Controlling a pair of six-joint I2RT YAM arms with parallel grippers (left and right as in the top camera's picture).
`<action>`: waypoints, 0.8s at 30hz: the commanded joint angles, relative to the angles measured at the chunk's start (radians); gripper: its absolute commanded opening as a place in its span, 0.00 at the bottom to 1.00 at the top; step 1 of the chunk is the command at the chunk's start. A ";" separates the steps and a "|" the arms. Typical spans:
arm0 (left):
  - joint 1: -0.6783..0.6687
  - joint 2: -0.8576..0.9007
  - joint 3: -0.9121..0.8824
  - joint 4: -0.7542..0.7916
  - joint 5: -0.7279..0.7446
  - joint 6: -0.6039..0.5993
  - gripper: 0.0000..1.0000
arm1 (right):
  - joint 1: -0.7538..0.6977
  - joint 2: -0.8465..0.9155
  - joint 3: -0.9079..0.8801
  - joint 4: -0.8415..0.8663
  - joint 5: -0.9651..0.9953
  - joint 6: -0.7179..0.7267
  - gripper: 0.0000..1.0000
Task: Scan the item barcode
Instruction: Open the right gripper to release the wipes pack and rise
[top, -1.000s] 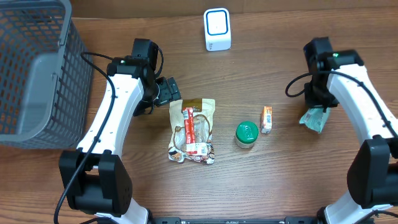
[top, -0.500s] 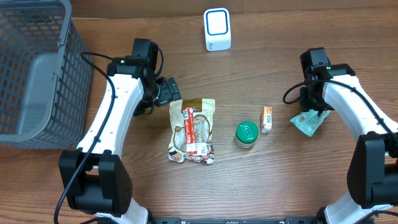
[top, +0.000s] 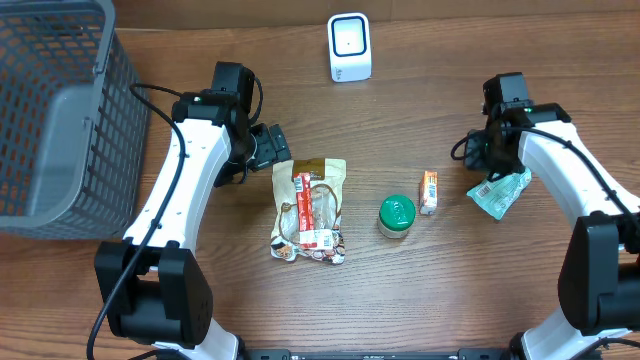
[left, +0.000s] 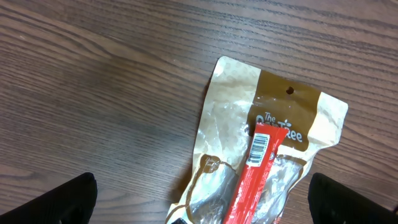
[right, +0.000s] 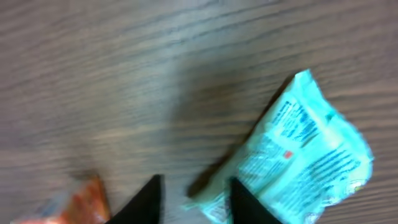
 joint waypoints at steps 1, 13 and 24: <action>-0.002 -0.023 0.021 0.001 0.003 -0.006 1.00 | 0.000 -0.011 -0.034 0.047 -0.027 0.156 0.24; -0.002 -0.023 0.021 0.001 0.003 -0.006 1.00 | 0.001 -0.011 -0.177 0.098 -0.008 0.171 0.29; -0.002 -0.023 0.021 0.001 0.003 -0.006 1.00 | 0.001 -0.011 -0.227 -0.031 0.177 0.171 0.41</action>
